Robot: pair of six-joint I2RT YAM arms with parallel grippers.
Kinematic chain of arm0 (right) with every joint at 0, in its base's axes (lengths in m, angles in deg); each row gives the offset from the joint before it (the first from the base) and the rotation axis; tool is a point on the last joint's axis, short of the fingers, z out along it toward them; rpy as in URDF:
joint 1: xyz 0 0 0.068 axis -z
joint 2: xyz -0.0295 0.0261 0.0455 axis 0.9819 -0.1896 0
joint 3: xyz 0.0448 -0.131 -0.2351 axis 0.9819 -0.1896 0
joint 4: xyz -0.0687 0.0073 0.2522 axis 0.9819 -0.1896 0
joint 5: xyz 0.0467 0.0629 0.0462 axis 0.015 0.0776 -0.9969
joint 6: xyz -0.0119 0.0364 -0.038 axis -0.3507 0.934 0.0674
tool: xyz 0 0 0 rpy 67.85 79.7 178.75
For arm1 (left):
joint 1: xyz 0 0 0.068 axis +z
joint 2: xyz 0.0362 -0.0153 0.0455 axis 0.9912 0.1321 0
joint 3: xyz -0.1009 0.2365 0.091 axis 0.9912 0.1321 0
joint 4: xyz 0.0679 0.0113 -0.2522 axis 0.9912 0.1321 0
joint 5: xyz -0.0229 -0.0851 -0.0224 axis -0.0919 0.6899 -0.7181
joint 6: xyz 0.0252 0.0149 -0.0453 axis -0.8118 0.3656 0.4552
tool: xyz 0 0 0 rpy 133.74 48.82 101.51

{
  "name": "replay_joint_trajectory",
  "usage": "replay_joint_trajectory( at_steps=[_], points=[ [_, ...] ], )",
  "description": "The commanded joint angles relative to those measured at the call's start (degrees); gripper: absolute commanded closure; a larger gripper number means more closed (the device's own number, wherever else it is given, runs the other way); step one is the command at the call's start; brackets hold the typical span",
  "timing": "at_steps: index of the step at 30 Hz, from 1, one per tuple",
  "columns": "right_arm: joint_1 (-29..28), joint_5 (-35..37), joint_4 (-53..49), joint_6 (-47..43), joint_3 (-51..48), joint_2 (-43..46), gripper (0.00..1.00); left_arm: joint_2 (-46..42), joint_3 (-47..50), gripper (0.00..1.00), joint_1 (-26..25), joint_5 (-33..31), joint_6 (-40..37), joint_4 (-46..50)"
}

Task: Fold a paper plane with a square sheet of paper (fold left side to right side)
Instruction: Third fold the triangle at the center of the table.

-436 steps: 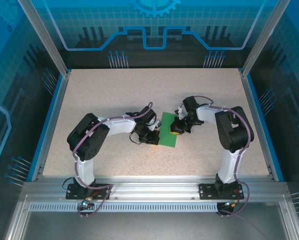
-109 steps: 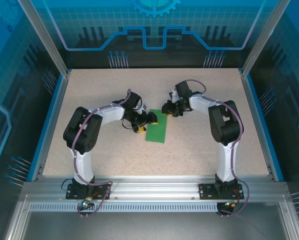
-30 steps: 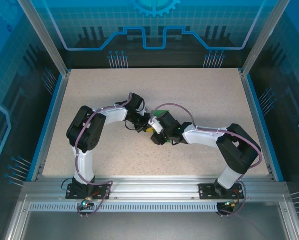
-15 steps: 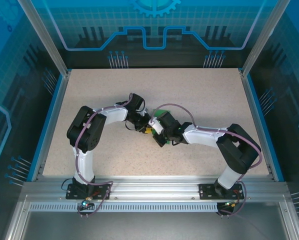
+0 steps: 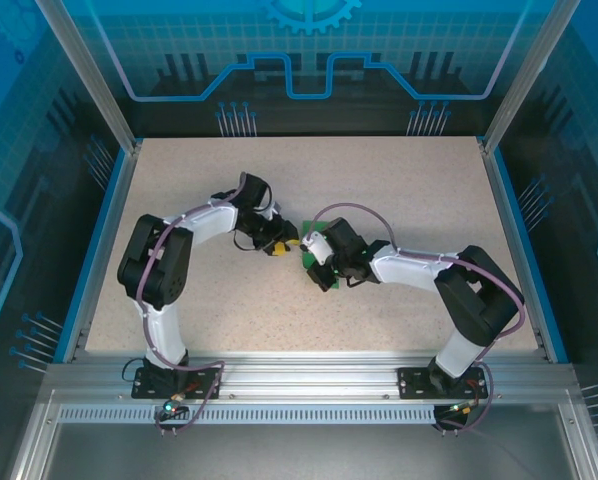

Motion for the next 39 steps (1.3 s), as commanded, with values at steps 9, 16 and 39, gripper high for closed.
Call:
replay_joint_trajectory(
  at_steps=[9,16,39],
  points=[
    [2.2,-6.3,0.5,2.6,-0.3,-1.3,1.0,11.7,-17.2,0.78,-4.0,3.7,-5.9,5.0],
    [2.9,-8.2,0.8,3.4,-0.3,-2.1,1.0,19.8,-24.7,0.8,-5.5,3.8,-7.1,8.0],
    [6.7,-9.9,-0.1,7.2,0.1,-3.5,1.0,24.3,-23.4,0.83,-6.2,0.2,-8.5,9.0]
  ],
)
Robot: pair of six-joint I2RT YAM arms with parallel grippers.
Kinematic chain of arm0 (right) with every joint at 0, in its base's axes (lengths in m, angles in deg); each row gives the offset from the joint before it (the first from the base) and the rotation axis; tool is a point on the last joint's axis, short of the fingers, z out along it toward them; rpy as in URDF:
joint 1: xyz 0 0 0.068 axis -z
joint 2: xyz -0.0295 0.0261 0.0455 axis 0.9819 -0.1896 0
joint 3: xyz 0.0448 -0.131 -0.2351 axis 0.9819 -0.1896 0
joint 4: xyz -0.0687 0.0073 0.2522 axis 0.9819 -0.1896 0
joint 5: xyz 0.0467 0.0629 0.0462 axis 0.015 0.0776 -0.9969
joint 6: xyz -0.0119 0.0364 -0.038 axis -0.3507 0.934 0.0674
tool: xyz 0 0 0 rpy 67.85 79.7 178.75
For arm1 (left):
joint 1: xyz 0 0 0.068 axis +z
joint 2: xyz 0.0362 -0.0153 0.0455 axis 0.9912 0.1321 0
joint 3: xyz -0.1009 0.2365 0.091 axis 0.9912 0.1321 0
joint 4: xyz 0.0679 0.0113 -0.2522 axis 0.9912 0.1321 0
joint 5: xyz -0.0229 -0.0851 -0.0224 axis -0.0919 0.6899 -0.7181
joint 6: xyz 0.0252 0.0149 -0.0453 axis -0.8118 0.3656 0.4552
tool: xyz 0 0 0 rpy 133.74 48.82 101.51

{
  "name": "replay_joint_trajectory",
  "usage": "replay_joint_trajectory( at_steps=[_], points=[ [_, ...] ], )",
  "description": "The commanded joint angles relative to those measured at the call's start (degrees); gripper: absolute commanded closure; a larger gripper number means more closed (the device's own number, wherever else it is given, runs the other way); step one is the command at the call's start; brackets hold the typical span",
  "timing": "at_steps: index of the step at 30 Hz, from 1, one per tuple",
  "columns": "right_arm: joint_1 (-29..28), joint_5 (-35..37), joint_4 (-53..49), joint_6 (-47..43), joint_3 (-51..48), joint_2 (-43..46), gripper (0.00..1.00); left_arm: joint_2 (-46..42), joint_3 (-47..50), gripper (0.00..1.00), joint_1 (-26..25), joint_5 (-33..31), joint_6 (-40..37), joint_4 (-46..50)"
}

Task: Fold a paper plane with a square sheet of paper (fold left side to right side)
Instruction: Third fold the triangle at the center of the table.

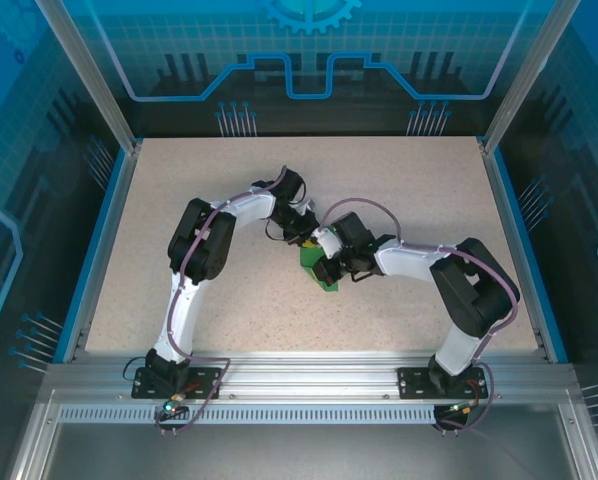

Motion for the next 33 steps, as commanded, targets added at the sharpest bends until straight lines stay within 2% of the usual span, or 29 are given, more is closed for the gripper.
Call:
replay_joint_trajectory(
  at_steps=[1,33],
  points=[
    [1.1,-1.1,-0.6,1.5,0.1,-0.7,1.0,1.9,0.5,0.83,-0.7,-2.0,-1.2,2.3],
    [4.6,-0.3,-0.7,5.4,1.0,-3.2,1.0,1.5,1.2,0.83,-1.3,-2.8,-0.8,2.5]
  ],
)
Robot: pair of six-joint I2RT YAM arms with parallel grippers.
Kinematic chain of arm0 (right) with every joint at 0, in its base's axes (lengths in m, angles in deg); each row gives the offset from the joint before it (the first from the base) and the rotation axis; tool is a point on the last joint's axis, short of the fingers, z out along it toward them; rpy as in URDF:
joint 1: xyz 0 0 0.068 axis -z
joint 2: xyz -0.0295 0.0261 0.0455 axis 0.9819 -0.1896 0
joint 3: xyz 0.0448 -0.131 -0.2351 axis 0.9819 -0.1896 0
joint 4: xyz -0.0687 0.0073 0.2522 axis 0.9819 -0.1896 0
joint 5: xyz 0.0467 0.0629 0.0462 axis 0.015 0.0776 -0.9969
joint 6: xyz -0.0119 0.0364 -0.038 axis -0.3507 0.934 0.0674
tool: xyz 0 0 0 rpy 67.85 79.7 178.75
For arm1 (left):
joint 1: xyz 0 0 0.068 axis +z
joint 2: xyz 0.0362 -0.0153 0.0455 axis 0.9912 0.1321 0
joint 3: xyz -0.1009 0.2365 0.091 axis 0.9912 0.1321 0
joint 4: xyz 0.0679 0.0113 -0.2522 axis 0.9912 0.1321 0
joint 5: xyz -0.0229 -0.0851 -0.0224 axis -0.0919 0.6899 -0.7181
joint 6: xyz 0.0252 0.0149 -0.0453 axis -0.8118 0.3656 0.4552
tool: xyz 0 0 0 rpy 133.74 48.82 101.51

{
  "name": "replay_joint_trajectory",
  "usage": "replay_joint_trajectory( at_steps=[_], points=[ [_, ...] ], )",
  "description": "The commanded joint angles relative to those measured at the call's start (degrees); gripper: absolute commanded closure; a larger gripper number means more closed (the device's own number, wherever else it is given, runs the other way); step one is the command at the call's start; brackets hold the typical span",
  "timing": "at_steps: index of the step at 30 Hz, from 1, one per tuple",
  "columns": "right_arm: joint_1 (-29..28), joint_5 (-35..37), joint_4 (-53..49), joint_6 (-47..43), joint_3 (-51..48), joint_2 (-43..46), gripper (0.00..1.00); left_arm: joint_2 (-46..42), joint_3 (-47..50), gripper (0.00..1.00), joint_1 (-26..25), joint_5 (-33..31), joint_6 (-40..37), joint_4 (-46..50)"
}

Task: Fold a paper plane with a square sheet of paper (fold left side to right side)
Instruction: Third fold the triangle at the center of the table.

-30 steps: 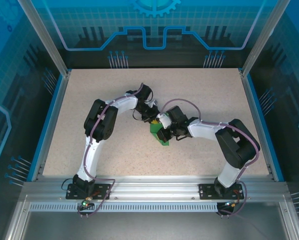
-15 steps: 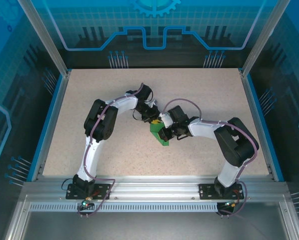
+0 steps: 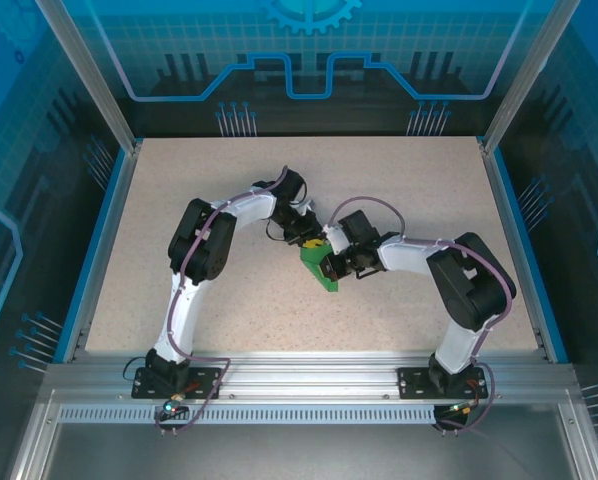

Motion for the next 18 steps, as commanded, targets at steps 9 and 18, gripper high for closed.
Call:
replay_joint_trajectory(
  at_steps=[9,18],
  points=[
    [1.9,-0.1,-0.4,2.0,1.1,-0.3,1.0,1.6,1.2,0.83,-1.1,-2.5,-0.7,2.6],
    [2.4,1.3,-1.4,2.3,1.8,-0.3,1.0,1.7,1.1,0.83,-1.2,-2.4,-0.8,2.7]
  ],
)
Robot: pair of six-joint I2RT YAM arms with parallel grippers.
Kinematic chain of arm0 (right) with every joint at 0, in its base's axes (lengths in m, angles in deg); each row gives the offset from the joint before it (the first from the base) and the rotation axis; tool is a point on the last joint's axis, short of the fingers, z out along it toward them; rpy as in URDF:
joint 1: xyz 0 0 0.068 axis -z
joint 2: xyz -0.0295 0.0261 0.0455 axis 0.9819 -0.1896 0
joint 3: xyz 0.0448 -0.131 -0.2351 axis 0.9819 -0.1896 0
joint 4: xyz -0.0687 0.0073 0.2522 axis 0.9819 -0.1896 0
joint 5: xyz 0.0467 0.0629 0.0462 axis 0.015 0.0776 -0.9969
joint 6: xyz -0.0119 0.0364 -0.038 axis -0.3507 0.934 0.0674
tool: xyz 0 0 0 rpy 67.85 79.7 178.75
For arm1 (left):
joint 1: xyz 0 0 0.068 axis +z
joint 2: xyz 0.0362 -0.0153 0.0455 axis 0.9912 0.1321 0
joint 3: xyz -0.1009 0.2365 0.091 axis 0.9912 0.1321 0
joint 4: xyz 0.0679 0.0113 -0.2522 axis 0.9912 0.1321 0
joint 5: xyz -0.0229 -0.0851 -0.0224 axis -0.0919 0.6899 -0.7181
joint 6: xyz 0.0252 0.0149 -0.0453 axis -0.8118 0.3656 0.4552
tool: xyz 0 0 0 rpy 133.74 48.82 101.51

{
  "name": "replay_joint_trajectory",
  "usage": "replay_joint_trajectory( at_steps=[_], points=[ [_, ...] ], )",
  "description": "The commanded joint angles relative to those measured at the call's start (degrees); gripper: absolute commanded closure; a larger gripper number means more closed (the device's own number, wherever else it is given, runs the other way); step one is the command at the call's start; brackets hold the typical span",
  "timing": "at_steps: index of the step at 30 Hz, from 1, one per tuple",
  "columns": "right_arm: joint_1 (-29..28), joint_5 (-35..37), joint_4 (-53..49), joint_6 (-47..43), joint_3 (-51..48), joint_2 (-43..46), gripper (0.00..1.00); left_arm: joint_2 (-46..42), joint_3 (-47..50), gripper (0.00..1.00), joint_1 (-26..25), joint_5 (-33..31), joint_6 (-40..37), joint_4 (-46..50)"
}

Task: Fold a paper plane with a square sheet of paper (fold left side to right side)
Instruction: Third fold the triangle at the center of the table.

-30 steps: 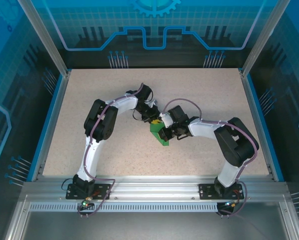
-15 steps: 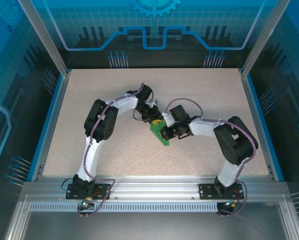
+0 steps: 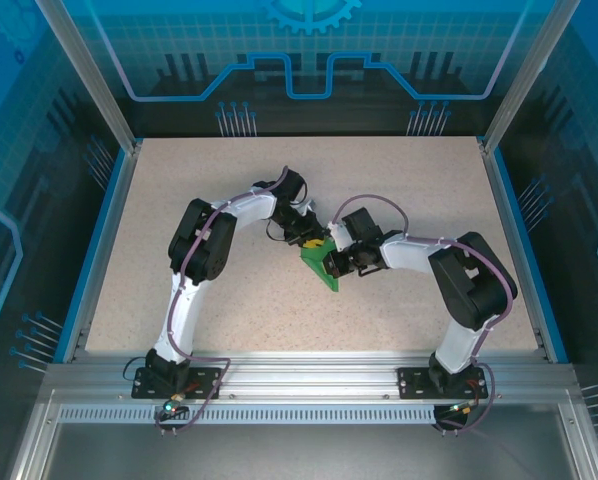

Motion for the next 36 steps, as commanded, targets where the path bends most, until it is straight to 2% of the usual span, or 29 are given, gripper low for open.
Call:
replay_joint_trajectory(
  at_steps=[1,36],
  points=[
    [0.9,0.8,-1.0,1.1,1.5,-0.2,1.0,1.7,1.1,0.83,-1.0,-2.4,-0.8,2.7],
    [1.2,4.2,-2.3,2.2,2.3,-1.0,1.0,2.0,0.7,0.83,-1.2,-2.4,-0.6,2.8]
  ],
)
